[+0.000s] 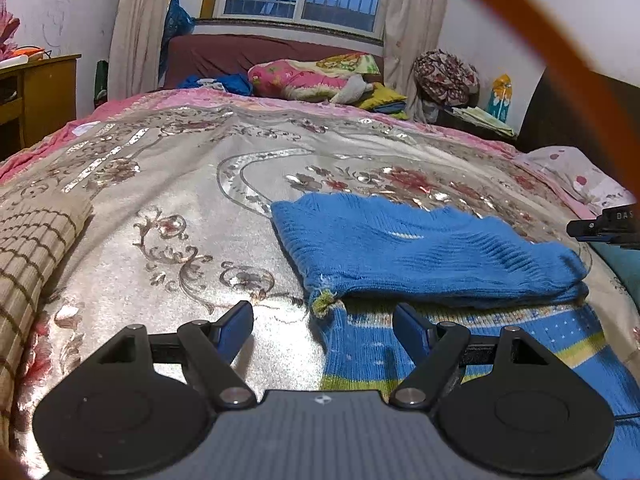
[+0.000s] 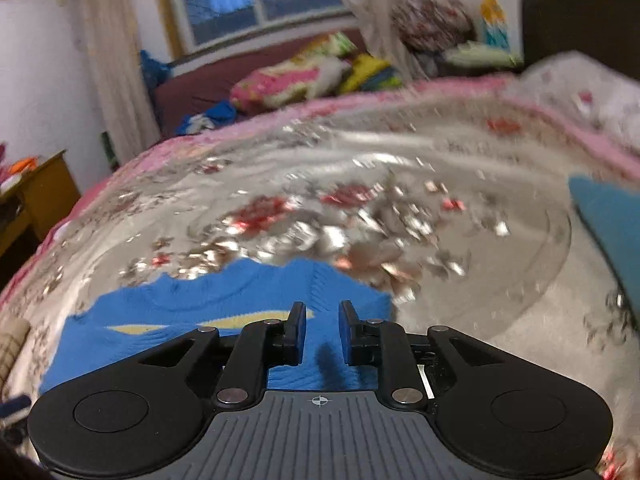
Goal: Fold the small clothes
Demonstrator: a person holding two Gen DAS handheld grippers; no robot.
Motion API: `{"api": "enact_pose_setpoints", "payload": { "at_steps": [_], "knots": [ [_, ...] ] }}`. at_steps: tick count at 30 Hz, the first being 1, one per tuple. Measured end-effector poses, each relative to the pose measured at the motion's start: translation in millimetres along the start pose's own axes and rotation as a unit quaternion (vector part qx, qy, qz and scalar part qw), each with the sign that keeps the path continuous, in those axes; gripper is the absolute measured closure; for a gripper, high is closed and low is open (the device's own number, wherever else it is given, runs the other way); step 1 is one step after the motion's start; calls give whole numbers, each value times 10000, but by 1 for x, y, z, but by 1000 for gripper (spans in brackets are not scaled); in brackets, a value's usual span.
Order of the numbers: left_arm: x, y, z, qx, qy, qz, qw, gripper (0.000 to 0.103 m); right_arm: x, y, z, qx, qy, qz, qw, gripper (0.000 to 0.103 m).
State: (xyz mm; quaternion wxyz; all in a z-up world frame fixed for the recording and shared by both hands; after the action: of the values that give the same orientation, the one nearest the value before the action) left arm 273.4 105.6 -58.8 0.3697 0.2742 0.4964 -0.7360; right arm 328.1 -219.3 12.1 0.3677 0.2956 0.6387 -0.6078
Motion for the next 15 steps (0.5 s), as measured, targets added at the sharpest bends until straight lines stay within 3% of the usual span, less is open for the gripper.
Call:
{"api": "enact_pose_setpoints", "payload": {
  "at_steps": [3,7,10,15],
  "knots": [
    [-3,-2,2,33,13,75,10000,21,9,6,-20,-363,-141,-226,9990,76],
    [0,4,2,-107,98,-74,9999,21,33,30,-25,-260,-215,-868,9957,76],
    [7,13,0,-226,191,-316,9991,21,35,21,-24,-293,-72,-843,9960,76],
    [13,13,5,-240,300,-343,9987,21,31,-9,-25,-361,-209,-769,9962,76]
  ]
}}
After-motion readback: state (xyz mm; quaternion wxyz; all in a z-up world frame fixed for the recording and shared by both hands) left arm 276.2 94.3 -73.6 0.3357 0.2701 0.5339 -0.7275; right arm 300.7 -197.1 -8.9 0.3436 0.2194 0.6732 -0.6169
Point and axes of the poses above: each gripper's, at about its wrist camera, not at the fingertips, and y roughly the way its jaws point, z to its right, x to its underside, the point moved 7 cm from there along y, roughly the way its jaws point, and after that the axes turned 12 degrees about -y, right-handed, at the moved point
